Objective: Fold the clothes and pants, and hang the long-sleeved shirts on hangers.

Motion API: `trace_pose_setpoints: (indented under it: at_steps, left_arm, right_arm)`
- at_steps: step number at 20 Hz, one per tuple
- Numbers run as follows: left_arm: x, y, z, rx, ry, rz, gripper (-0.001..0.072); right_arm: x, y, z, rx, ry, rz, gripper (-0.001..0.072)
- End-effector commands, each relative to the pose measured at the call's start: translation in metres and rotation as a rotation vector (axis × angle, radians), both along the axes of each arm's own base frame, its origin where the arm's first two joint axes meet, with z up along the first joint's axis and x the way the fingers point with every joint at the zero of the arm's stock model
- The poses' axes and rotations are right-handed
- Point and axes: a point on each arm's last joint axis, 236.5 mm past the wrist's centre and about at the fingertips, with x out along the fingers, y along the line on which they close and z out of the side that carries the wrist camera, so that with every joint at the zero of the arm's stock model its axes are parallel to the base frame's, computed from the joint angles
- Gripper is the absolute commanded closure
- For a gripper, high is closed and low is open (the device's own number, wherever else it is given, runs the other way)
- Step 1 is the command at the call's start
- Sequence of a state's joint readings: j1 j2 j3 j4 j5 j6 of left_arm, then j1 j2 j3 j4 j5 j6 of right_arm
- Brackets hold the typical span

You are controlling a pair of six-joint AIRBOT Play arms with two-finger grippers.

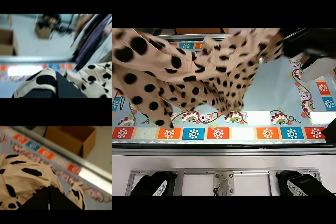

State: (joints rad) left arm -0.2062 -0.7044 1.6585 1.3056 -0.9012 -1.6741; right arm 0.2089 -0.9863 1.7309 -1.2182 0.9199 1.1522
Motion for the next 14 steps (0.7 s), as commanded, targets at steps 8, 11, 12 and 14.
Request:
trace_pose_setpoints:
  at_steps: [8, 11, 12, 14]
  left_arm:
    - [0.042, -0.008, 0.058, 0.059, -0.104, 0.050, 0.0699]
    - [0.126, -0.012, -0.033, 0.084, 0.148, 0.127, 0.0699]
    - [0.154, -0.013, -0.069, 0.086, 0.232, 0.141, 0.0699]
    - [0.198, -0.019, -0.131, 0.072, 0.374, 0.139, 0.0699]
  right_arm:
    - [-0.055, -0.063, 0.079, 0.201, -0.171, -0.214, 0.0701]
    - [0.013, -0.048, 0.007, 0.128, 0.050, -0.229, 0.0702]
    - [0.039, -0.047, -0.026, 0.086, 0.133, -0.246, 0.0701]
    - [0.083, -0.054, -0.088, 0.015, 0.280, -0.292, 0.0701]
